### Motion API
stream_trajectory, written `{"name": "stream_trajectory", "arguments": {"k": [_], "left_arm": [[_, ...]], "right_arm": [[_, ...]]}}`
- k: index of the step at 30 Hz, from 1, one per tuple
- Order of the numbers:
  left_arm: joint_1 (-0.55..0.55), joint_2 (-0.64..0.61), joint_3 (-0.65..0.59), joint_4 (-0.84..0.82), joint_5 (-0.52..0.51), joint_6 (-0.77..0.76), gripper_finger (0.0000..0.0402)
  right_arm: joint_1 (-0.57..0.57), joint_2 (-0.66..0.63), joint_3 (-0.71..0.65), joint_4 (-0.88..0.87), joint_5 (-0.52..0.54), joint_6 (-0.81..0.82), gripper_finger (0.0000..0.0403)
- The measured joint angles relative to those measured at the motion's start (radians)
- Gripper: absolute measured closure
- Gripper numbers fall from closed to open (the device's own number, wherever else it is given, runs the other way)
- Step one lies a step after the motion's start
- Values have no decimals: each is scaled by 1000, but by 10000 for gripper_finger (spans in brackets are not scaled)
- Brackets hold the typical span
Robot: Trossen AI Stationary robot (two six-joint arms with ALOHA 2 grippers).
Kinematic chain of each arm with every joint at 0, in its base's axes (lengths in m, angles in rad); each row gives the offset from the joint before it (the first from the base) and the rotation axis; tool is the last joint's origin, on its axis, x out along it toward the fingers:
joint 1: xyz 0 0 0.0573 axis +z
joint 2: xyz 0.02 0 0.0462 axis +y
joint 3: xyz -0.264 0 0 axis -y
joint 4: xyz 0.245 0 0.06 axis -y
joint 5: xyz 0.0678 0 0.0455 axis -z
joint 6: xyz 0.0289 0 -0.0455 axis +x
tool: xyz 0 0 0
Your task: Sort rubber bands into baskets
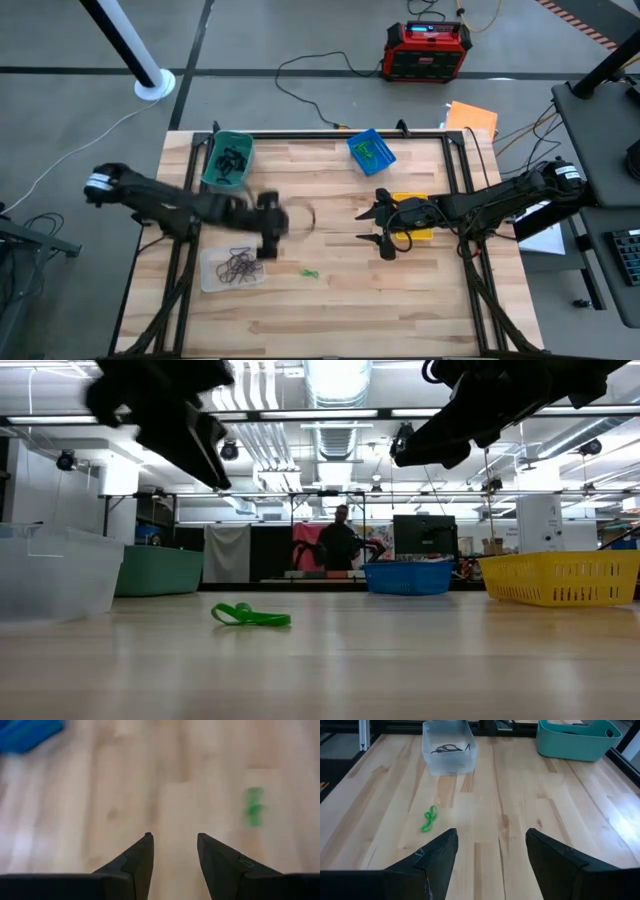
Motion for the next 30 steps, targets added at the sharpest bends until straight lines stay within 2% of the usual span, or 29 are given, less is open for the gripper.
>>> {"name": "stream_trajectory", "arguments": {"k": [4, 8, 11, 19, 22, 30], "left_arm": [[-183, 82, -3, 121, -73, -69, 269], [-246, 178, 21, 183, -78, -151, 273], [-252, 265, 45, 187, -75, -197, 274], [-244, 510, 155, 217, 50, -203, 274], [-240, 541, 185, 213, 87, -205, 274], [-214, 545, 173, 209, 86, -230, 282]], "right_arm": [[0, 0, 0, 0, -1, 10, 174], [0, 0, 0, 3, -3, 10, 174], [0, 0, 0, 2, -3, 10, 174], [0, 0, 0, 2, -11, 10, 174], [0, 0, 0, 0, -11, 10, 174], [0, 0, 0, -4, -11, 10, 174]]}}
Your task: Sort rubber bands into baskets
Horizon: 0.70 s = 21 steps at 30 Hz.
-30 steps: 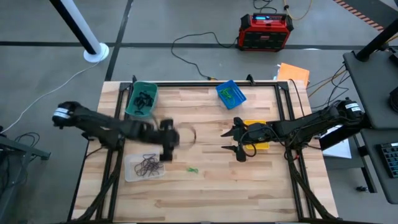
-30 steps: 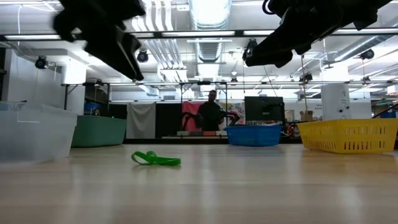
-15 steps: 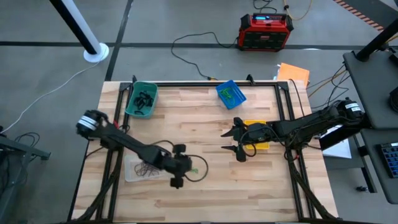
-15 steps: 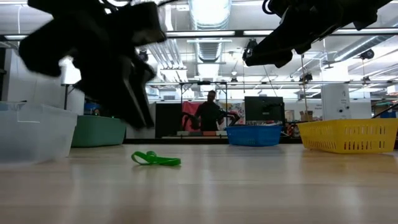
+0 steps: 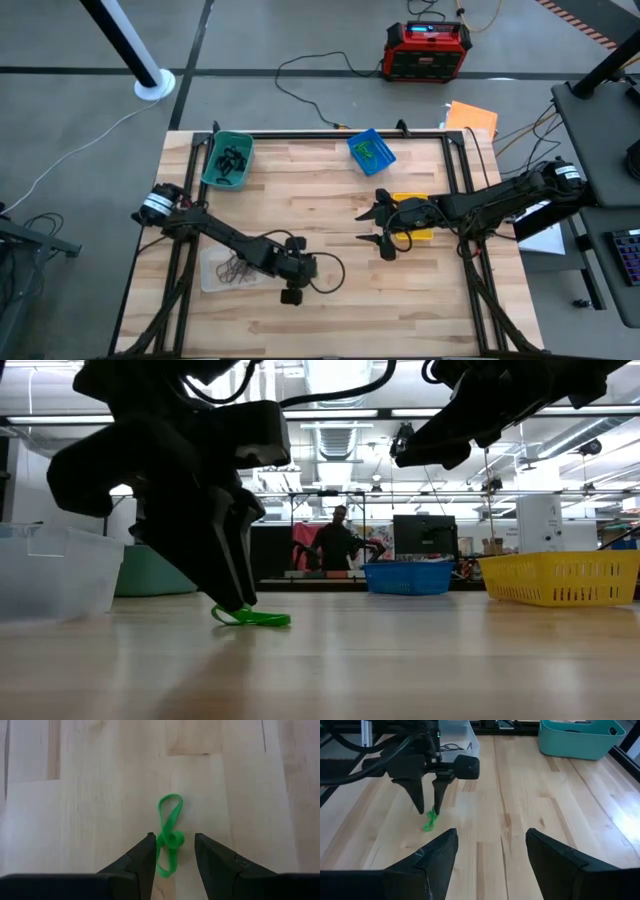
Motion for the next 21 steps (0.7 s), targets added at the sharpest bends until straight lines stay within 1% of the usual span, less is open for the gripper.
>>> {"name": "stream_trajectory", "arguments": {"k": [4, 10, 11, 18, 21], "left_arm": [[3, 2, 0, 4, 8, 18, 305], [8, 3, -4, 11, 21, 21, 388], [8, 3, -5, 12, 27, 21, 394], [8, 0, -6, 26, 20, 54, 401], [0, -27, -6, 29, -21, 90, 401]], "right_arm": [[0, 0, 0, -1, 0, 0, 174], [0, 0, 0, -2, 0, 0, 174], [0, 0, 0, -3, 0, 0, 174], [0, 0, 0, -6, 0, 0, 174], [0, 0, 0, -8, 0, 0, 174]]}}
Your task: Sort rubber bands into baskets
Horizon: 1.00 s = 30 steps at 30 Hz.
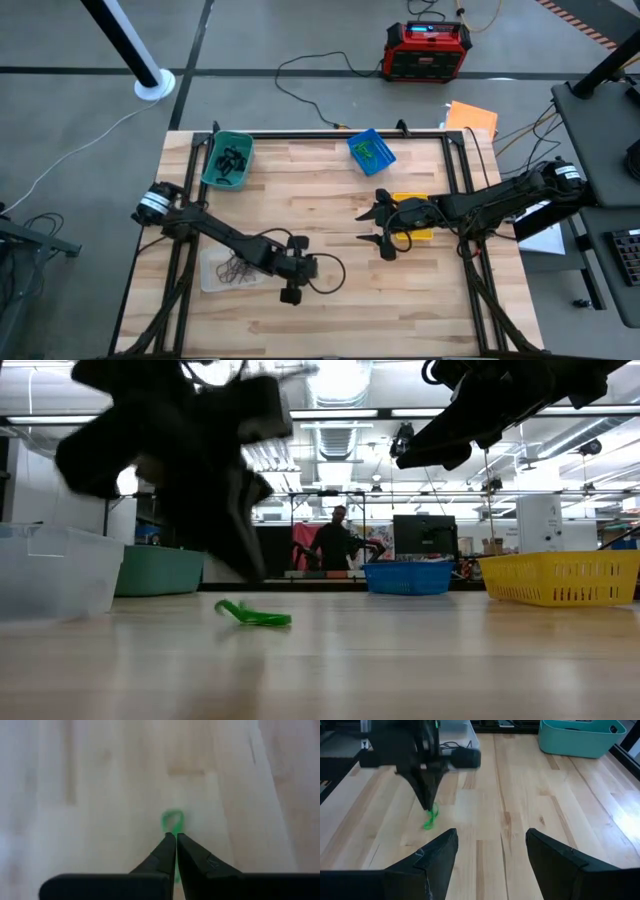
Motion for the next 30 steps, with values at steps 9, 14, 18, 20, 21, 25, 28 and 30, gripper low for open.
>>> {"name": "stream_trajectory", "arguments": {"k": [9, 14, 18, 20, 21, 25, 28, 30], "left_arm": [[-12, -100, 1, -91, -91, -6, 401], [-13, -66, 1, -79, -25, -51, 392], [-11, -20, 1, -13, 20, -51, 355], [-7, 0, 1, 3, 21, -51, 332], [-6, 5, 1, 8, 21, -52, 321], [8, 15, 1, 12, 60, -56, 289], [26, 27, 0, 13, 104, -63, 283], [36, 36, 0, 13, 122, -68, 285]], "right_arm": [[0, 0, 0, -2, 0, 0, 174], [0, 0, 0, -1, 0, 0, 174], [0, 0, 1, -1, 0, 0, 174], [0, 0, 1, 0, 0, 0, 174], [0, 0, 1, 0, -1, 0, 174], [0, 0, 1, 0, -1, 0, 174], [0, 0, 1, 0, -2, 0, 174], [0, 0, 1, 0, -4, 0, 174]]}}
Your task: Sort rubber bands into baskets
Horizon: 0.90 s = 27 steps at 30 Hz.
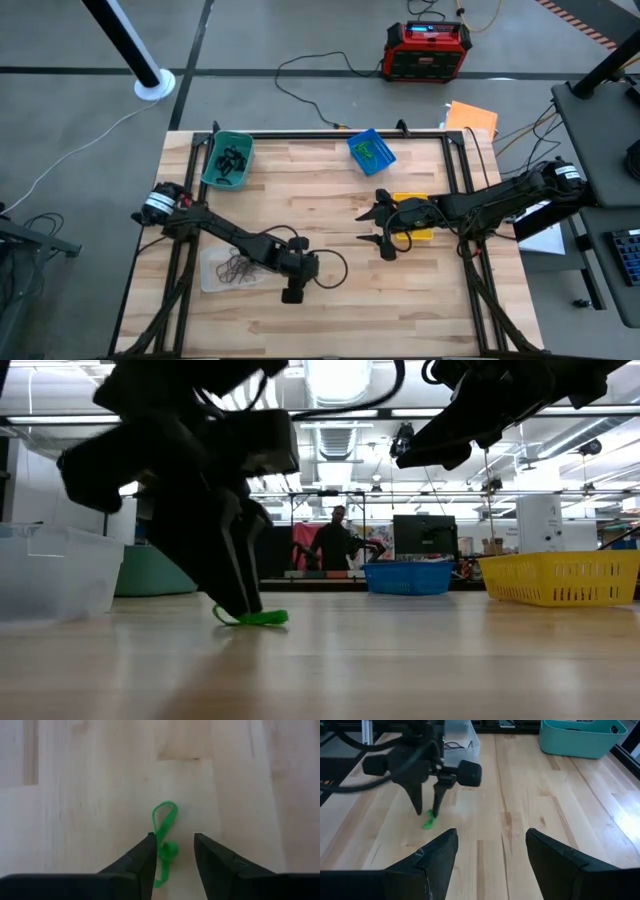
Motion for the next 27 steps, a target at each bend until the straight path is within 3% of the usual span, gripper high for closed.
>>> {"name": "stream_trajectory", "arguments": {"k": [5, 11, 17, 27], "left_arm": [[14, 19, -1, 5, 26, 18, 310], [16, 20, -2, 6, 21, 38, 392], [7, 2, -4, 23, -31, 97, 401], [2, -130, -8, 89, -288, 221, 401]], "right_arm": [[0, 0, 0, 0, -5, 0, 174], [0, 0, 0, -2, -5, 0, 174], [0, 0, 0, -9, -5, 0, 174], [24, 0, -43, 84, -42, -7, 174]]}}
